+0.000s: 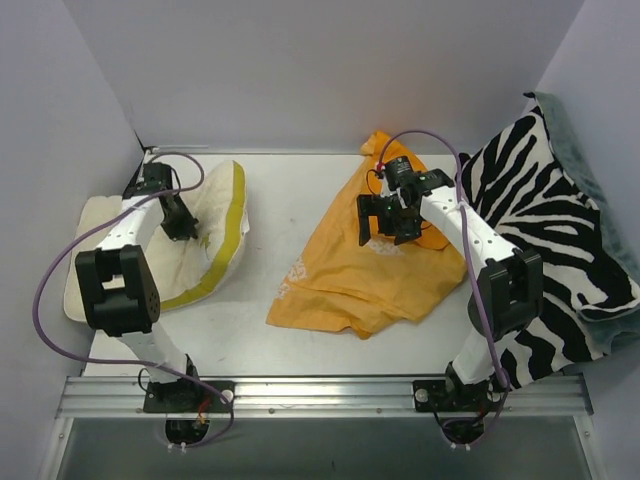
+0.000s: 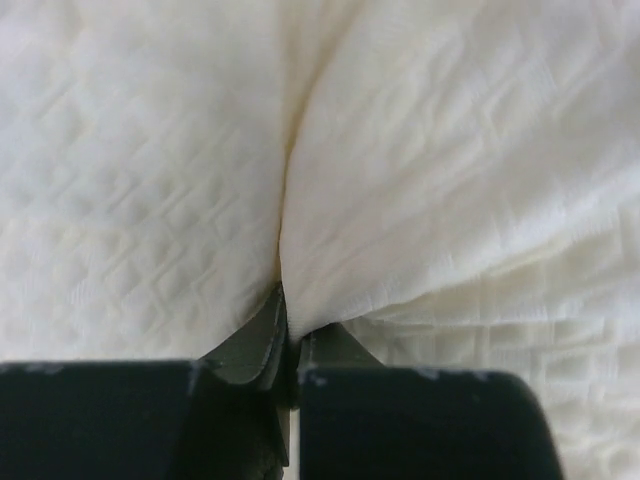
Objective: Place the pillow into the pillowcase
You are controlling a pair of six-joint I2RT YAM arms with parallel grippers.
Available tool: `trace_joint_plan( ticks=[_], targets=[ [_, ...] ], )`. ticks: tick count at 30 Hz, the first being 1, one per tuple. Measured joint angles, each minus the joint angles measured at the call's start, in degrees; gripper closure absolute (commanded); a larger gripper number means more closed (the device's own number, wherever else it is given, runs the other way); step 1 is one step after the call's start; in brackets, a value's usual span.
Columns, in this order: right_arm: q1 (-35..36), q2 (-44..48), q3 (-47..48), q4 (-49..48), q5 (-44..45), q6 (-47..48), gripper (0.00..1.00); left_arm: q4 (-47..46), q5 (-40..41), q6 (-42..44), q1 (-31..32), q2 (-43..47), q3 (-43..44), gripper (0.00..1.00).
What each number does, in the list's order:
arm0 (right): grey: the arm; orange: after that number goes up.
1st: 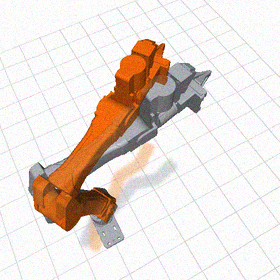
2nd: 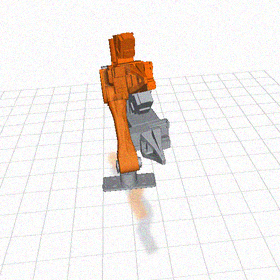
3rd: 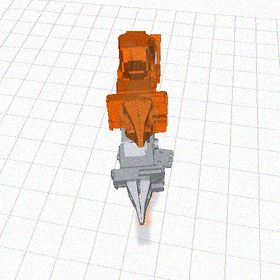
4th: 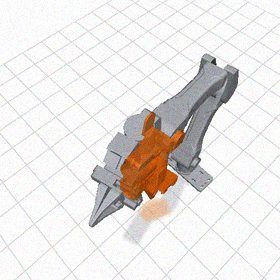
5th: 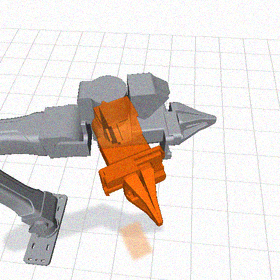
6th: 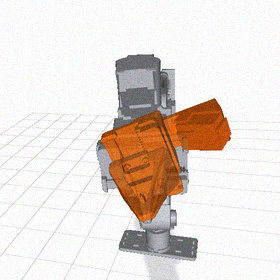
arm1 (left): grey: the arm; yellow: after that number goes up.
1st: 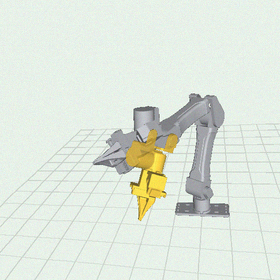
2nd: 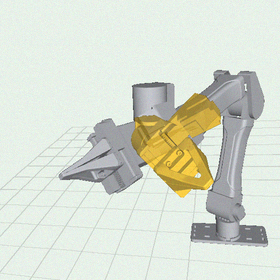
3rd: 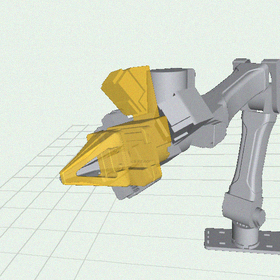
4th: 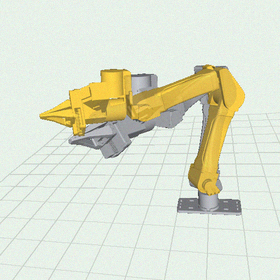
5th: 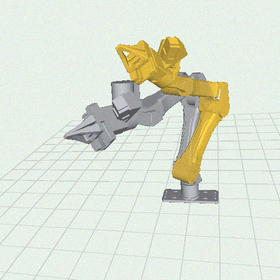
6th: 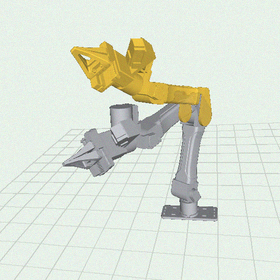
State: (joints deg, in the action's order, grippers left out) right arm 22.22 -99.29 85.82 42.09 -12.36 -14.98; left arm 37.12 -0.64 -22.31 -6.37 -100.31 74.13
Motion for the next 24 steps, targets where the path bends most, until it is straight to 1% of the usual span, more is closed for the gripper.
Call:
trace_joint_plan(
  ticks=[2,5,9,11,12,14,15,17,20,23,24],
  targets=[
    [0.0,0.1,0.0,-0.3,-0.2,-0.2,0.01,4.3,1.6,-6.6,-0.3,0.2,3.3,1.00],
    [0.0,0.1,0.0,-0.9,-0.6,-0.4,0.01,9.7,5.0,-14.9,2.4,-1.6,10.7,1.00],
    [0.0,0.1,0.0,-1.2,-0.6,-0.8,0.01,18.1,14.5,-23.5,9.8,-10.1,28.9,1.00],
    [0.0,0.4,-0.1,-1.3,-0.6,-0.9,0.01,20.0,17.4,-29.0,13.2,-13.0,35.5,1.00],
    [0.0,0.8,-0.2,-1.3,-0.5,-1.1,0.01,20.9,18.7,-33.1,14.7,-13.2,36.9,1.00],
    [0.0,1.8,-0.4,-1.3,-0.5,-1.3,0.01,23.6,20.6,-39.3,15.8,-12.2,37.0,1.00],
    [0.0,2.5,-0.7,-1.4,-0.5,-1.4,0.01,25.4,21.9,-43.3,15.8,-11.0,36.0,1.00],
    [0.0,3.8,-1.0,-1.4,-0.5,-1.5,0.01,28.3,24.5,-48.3,15.1,-8.8,33.8,1.00],
    [0.0,5.1,-1.1,-1.4,-0.6,-1.4,0.00,32.7,27.4,-51.8,13.1,-8.6,35.1,1.00],
    [0.0,5.2,-1.1,-1.4,-0.6,-1.1,0.00,34.5,27.6,-53.6,10.0,-11.9,40.2,1.00],
    [0.0,5.2,-1.1,-1.4,-0.6,-1.0,0.00,34.3,27.3,-53.8,8.7,-13.3,41.7,0.94]
  ],
)
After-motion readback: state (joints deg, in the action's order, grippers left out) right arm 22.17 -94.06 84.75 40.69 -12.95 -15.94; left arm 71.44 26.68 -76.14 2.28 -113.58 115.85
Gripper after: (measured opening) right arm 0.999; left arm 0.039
